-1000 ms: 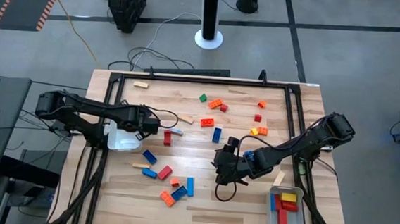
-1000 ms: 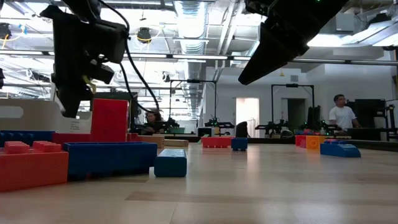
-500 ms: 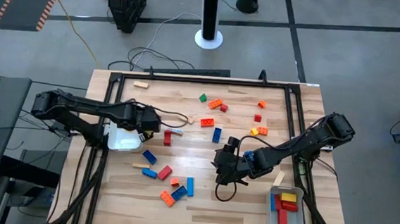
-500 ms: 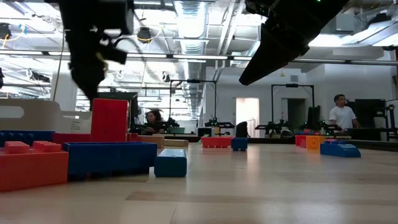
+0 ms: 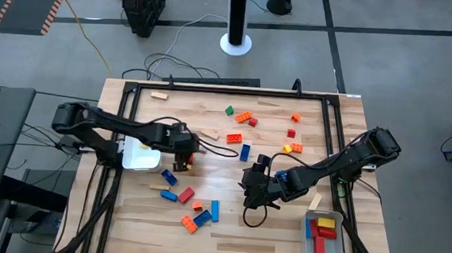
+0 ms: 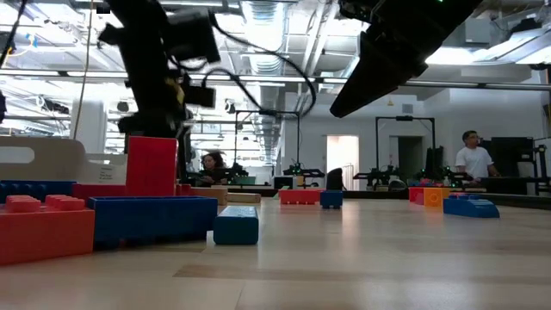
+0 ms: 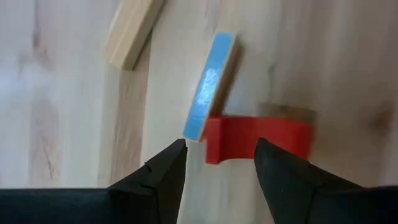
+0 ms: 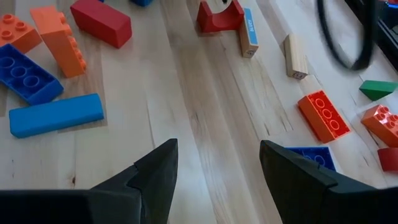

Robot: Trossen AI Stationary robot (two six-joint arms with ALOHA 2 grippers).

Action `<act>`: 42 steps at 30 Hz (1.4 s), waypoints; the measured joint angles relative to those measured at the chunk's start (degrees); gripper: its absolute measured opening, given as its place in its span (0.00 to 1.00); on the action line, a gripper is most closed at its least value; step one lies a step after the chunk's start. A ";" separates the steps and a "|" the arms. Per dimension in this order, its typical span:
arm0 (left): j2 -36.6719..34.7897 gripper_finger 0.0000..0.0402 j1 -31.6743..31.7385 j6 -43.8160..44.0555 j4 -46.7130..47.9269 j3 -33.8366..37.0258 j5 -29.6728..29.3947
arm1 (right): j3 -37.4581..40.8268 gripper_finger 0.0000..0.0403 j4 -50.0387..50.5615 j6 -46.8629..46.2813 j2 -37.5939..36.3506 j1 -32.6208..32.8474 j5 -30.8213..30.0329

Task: Sort blocks by size
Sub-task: Put the red large block into the gray bin

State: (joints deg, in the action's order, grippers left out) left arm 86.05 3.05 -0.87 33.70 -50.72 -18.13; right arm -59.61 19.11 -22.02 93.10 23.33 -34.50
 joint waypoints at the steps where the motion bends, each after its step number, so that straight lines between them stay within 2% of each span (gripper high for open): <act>1: 1.26 0.46 0.37 -0.39 -0.40 0.00 -0.04 | 0.00 0.63 0.00 0.00 0.00 0.11 0.00; 7: 6.81 0.45 1.98 -0.75 -1.75 -0.03 -0.51 | 0.00 0.63 0.13 0.07 0.00 0.31 0.00; 10: 7.60 0.42 1.94 -0.78 -1.85 -0.17 -0.59 | 0.00 0.63 0.22 0.09 0.00 0.29 -0.01; 20: 7.01 0.08 1.79 0.16 -2.02 -0.17 -0.26 | 0.00 0.63 0.21 0.16 0.00 0.29 -0.02; 25: 6.54 0.08 1.77 1.00 -1.95 -0.90 -0.27 | 0.19 0.63 -0.14 0.02 0.00 0.28 -0.10; 31: 2.98 0.04 1.77 0.90 -6.28 -2.10 -0.23 | 4.30 0.63 -5.79 2.73 0.04 -0.21 -2.21; 36: -0.36 0.04 1.77 2.89 -12.65 -2.18 -0.39 | 5.60 0.63 -9.51 5.99 0.04 0.44 -9.68; 38: -1.00 0.04 1.77 4.22 -17.91 -1.60 -0.28 | 5.60 0.63 -10.78 8.17 0.02 0.95 -13.23; 42: -1.35 0.04 1.77 7.29 -28.25 0.03 0.12 | 5.59 0.63 -12.50 17.22 0.02 1.59 -14.21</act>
State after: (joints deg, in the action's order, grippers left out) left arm 84.70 4.82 6.42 5.45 -50.69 -18.01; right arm -54.03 6.62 -4.80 93.12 24.91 -48.71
